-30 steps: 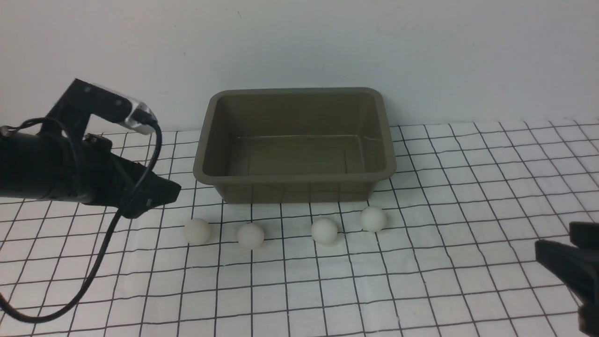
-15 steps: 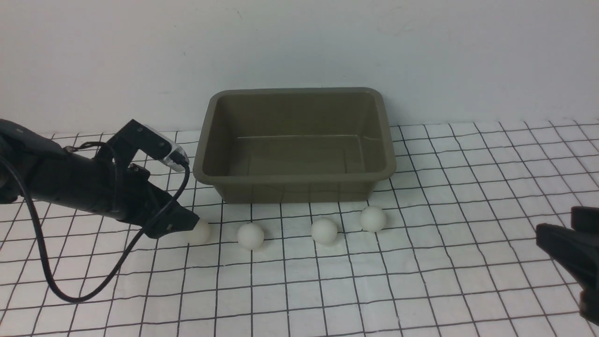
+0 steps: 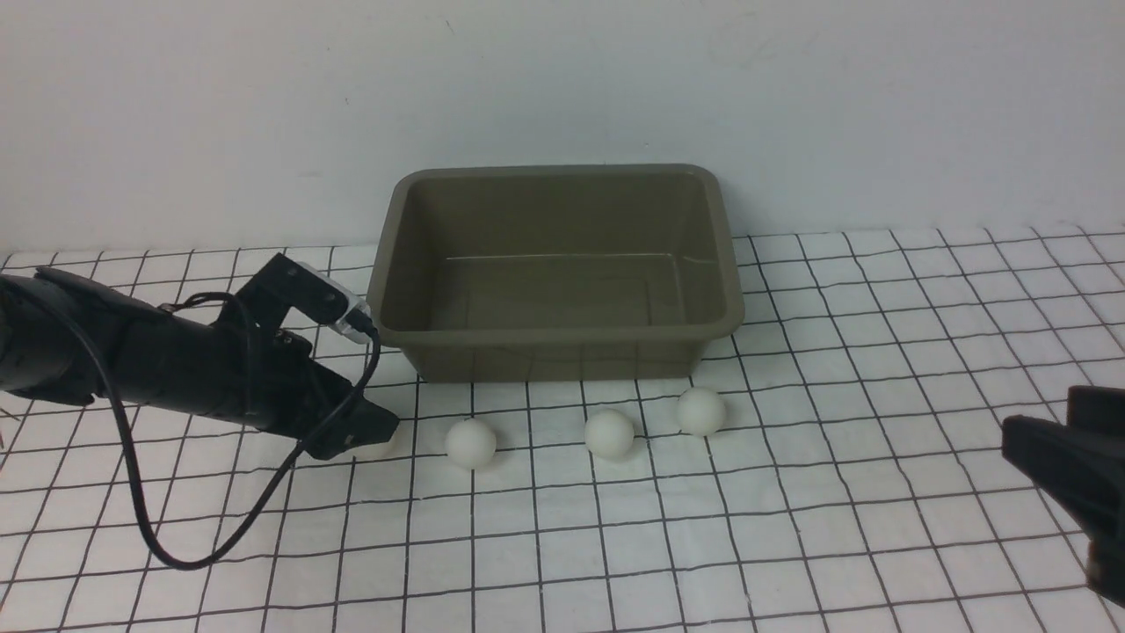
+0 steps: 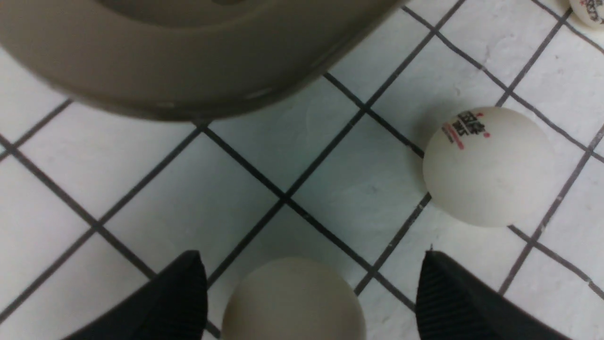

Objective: Put the table tennis balls into the box on the white checkered tablecloth.
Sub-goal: 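Reach for and grasp a ping pong ball on the table beside the basket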

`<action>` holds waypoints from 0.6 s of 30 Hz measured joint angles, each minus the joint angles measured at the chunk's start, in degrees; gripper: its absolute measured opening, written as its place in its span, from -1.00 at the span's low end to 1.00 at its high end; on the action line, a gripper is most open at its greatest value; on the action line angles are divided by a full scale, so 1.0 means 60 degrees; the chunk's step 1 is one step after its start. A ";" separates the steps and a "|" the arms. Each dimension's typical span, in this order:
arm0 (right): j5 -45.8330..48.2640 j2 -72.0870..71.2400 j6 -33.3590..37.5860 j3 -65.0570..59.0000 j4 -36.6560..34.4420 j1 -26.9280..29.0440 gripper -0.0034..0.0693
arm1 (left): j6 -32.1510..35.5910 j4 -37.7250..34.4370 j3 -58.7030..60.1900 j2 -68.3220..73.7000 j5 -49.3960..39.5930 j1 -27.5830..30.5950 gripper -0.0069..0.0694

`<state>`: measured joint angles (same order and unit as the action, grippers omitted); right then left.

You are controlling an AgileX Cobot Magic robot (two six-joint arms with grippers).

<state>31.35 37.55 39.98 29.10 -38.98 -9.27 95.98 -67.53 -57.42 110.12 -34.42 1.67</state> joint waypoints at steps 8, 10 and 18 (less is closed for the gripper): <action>0.0000 0.0000 0.0000 0.0000 -0.0009 0.0000 0.02 | -0.0746 0.0017 -0.0045 0.0126 0.0700 -0.0022 0.33; 0.0000 0.0000 0.0000 0.0000 -0.0009 0.0000 0.02 | -0.0968 0.0026 -0.0080 0.0126 0.0831 -0.0022 0.15; 0.0000 0.0000 0.0000 0.0000 -0.0009 0.0000 0.02 | -0.1138 0.0026 -0.0093 0.0094 0.0428 -0.0022 0.09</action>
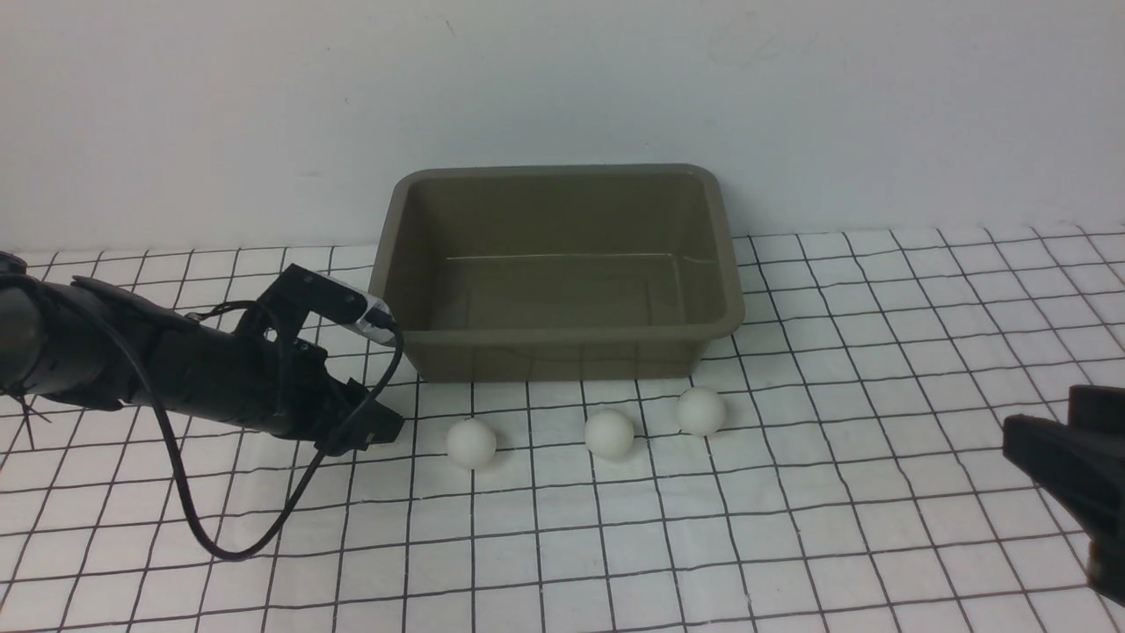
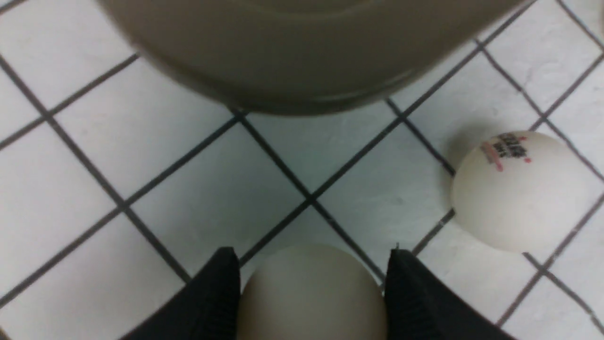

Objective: Put the table tennis balls into the box on the white checkered tablecloth.
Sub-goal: 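Reach for and grasp a ping pong ball on the table beside the basket, then drop the ball into the bin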

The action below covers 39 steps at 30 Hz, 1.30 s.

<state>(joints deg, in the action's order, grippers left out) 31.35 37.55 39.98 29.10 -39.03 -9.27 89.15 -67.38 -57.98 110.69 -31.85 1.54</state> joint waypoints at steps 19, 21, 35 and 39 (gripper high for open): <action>-0.0018 0.0000 0.0021 0.0000 -0.0025 0.0000 0.02 | 0.1960 -0.4114 -0.0894 -0.1410 -0.2102 0.0000 0.10; -0.0018 0.0000 0.0021 0.0000 -0.0025 0.0000 0.02 | 0.2398 -0.4479 -0.1213 -0.1135 -0.1839 0.0000 0.10; -0.0113 0.0178 0.0422 0.0000 -0.0025 0.0000 0.02 | -0.0543 -0.1912 -0.3069 -0.0233 -0.2702 0.0000 0.39; -0.0113 0.0551 0.0520 0.0050 -0.0025 0.0000 0.02 | -0.1179 -0.0764 -0.3210 -0.0795 -0.2790 0.0000 0.32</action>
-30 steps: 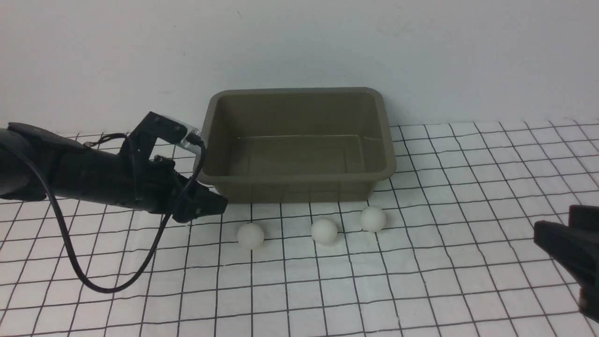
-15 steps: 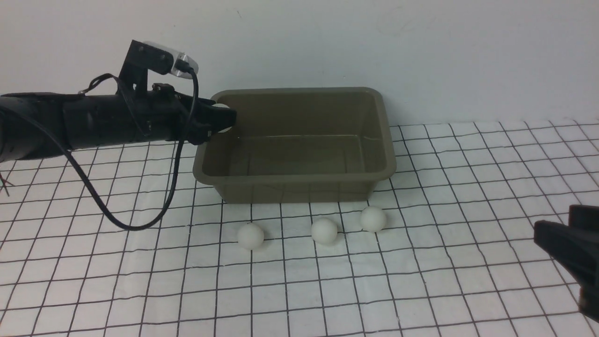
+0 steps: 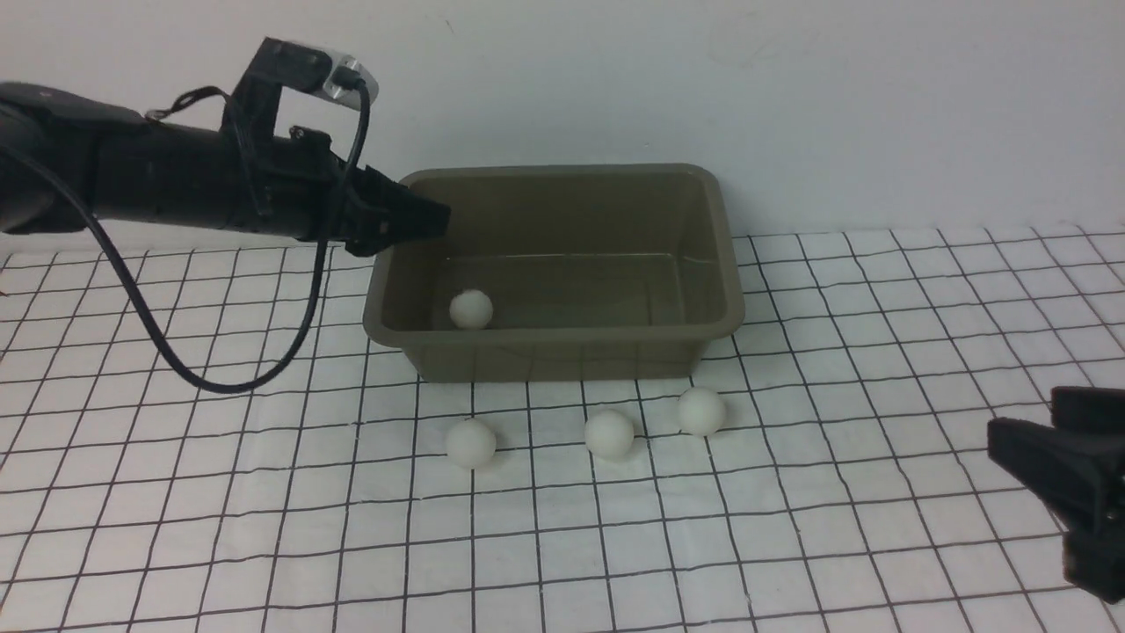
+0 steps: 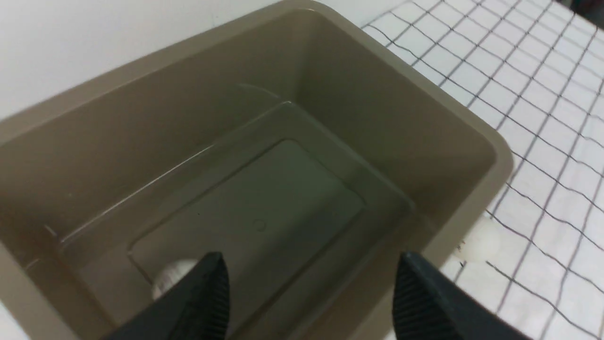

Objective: Put the table tennis balls into the box on the white checkered tablecloth.
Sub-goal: 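Reach for and grasp a ping pong ball on the table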

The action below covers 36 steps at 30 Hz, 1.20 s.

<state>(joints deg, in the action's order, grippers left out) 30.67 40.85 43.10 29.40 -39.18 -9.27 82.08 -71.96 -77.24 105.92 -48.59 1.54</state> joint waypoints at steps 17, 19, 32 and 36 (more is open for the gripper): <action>0.1406 0.4769 0.1020 0.3100 -0.0099 -0.0008 0.02 | -0.4488 0.5553 -0.0047 -0.3103 -0.0898 0.0000 0.02; 0.1159 0.5715 0.1581 0.3243 -0.0558 -0.0008 0.02 | -0.5009 0.5912 -0.0047 -0.3394 -0.0940 0.0000 0.02; 0.1595 0.9461 0.2965 0.5079 -0.2557 -0.0010 0.43 | -0.5681 0.6065 -0.0047 -0.3916 -0.1782 0.0000 0.02; 0.1729 1.0011 0.2965 0.5681 -0.2557 -0.0055 0.47 | -0.5693 0.6065 -0.0047 -0.3916 -0.1835 0.0000 0.02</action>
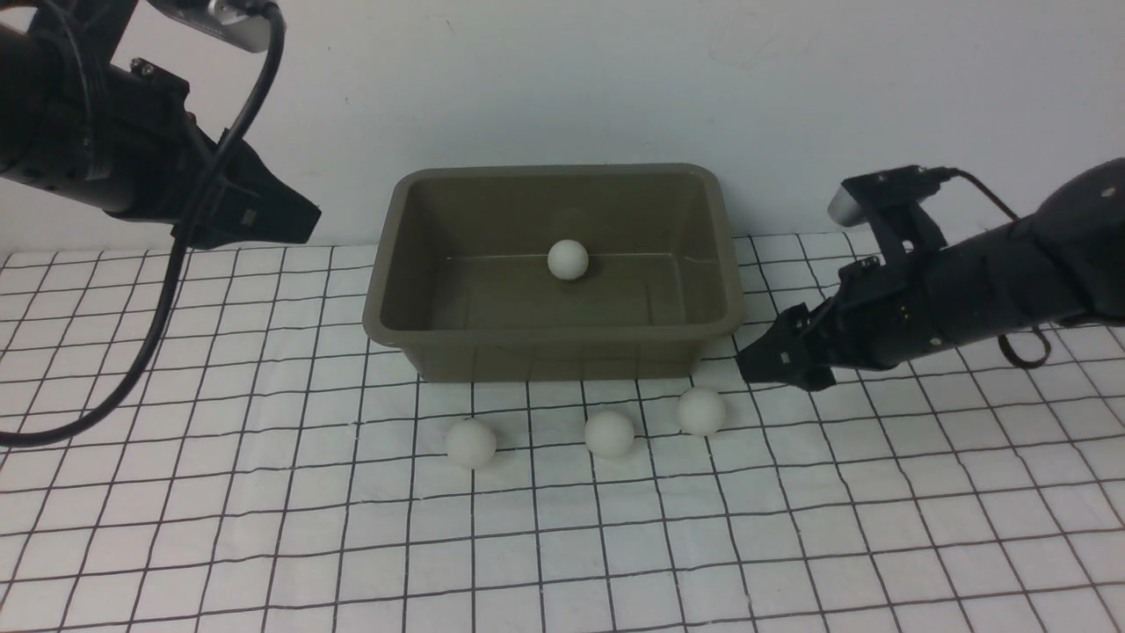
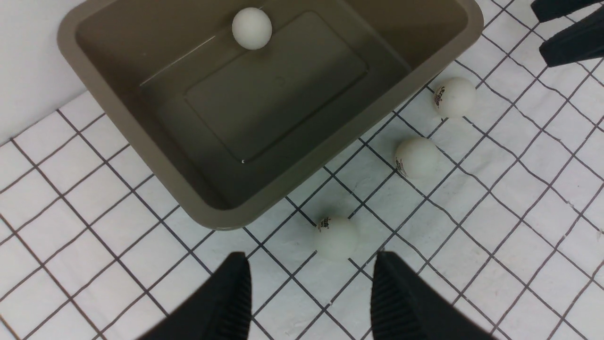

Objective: Put the table tennis balls into the box on the white checkered tablecloth.
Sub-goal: 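Reach for and grasp a ping pong ball on the table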

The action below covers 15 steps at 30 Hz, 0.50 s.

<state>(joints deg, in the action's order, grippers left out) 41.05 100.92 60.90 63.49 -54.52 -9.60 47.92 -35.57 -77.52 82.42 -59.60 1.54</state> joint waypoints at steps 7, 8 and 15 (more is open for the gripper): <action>0.0072 0.1056 -0.0195 0.0963 0.0011 -0.0605 0.48 | 0.0000 0.0003 0.0000 0.0000 0.0000 0.0000 0.02; 0.0063 0.1199 -0.0269 0.1041 0.0053 -0.0673 0.48 | 0.0000 0.0012 0.0000 0.0000 0.0000 0.0000 0.02; -0.0496 0.1960 -0.0489 0.1077 0.0296 -0.0854 0.48 | 0.0000 0.0064 0.0000 0.0000 -0.0010 0.0000 0.02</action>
<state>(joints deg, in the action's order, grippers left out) 38.07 112.68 57.96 69.95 -52.75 -14.73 47.92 -35.18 -77.52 82.42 -59.66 1.54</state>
